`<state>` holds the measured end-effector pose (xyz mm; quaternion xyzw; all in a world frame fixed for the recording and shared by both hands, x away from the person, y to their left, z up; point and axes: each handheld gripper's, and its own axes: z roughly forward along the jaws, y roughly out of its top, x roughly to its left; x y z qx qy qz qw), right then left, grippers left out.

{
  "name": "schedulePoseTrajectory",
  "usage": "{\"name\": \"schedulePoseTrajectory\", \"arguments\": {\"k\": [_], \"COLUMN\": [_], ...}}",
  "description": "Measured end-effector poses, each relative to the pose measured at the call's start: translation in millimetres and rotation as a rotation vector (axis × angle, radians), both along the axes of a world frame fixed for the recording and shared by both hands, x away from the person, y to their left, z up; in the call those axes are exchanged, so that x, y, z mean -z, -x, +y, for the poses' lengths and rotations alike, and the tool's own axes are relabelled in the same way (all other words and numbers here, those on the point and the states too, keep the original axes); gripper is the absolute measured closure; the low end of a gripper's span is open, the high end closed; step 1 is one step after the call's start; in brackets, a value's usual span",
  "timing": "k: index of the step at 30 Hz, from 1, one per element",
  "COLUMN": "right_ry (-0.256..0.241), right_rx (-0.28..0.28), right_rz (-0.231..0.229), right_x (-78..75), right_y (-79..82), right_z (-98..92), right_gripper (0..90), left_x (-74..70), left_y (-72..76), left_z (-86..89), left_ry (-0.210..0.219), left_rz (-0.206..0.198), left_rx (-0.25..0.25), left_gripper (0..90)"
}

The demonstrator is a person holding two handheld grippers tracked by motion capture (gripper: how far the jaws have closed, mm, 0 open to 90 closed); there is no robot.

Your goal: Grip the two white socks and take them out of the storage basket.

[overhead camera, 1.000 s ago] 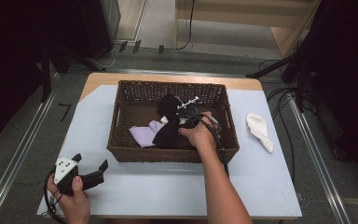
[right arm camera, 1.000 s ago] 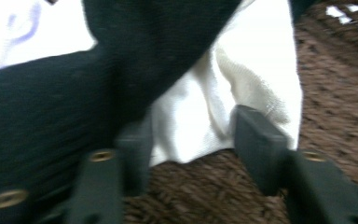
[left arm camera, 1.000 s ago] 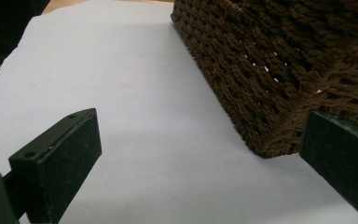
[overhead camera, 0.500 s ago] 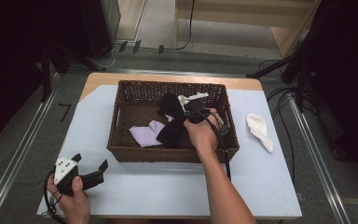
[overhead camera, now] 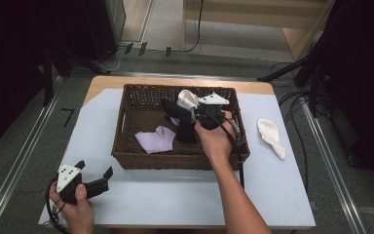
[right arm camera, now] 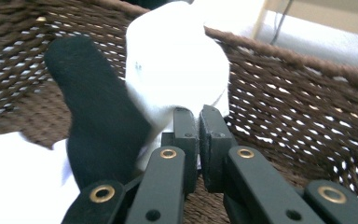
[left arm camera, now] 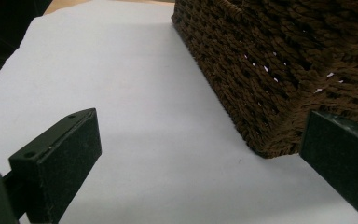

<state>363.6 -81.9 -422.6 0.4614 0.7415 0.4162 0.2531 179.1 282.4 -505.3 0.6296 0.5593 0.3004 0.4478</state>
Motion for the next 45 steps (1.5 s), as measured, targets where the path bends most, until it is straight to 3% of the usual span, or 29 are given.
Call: {"name": "schedulePoseTrajectory", "arguments": {"k": [4, 12, 19, 24, 29, 36, 45], "right_ry": [-0.008, -0.056, -0.098, -0.111, -0.133, -0.146, -0.163], "right_rx": [-0.054, 0.005, 0.047, 0.106, 0.145, 0.22, 0.325], "right_rz": [-0.023, -0.056, -0.141, -0.219, -0.264, -0.301, -0.319], "right_x": [-4.7, -12.0, -20.4, -27.1, -32.4, -32.1, -19.2], "right_y": [6.9, 11.0, 18.6, 24.7, 28.3, 32.6, 37.3], "right_z": [2.8, -16.5, -40.8, -62.6, -85.7, -120.9, -160.1], "right_gripper": [87.3, 87.3, 87.4, 87.5, 87.5, 87.5, 87.5], "left_x": [0.0, 0.0, 0.0, 0.0, 0.0, 0.0, 0.0], "left_y": [0.0, 0.0, 0.1, 0.0, 0.2, 0.1, 0.2], "left_z": [-0.3, -0.5, -0.5, -0.7, -1.1, -1.2, -1.6], "left_ry": [-0.004, -0.007, -0.012, -0.013, -0.011, -0.014, -0.017], "left_rz": [0.0, 0.0, -0.001, -0.001, 0.0, -0.001, -0.003], "left_rx": [-0.002, -0.002, -0.002, -0.001, -0.002, -0.002, -0.001], "left_gripper": [0.0, 0.0, 0.0, 0.0, 0.0, 0.0, 0.0]}}
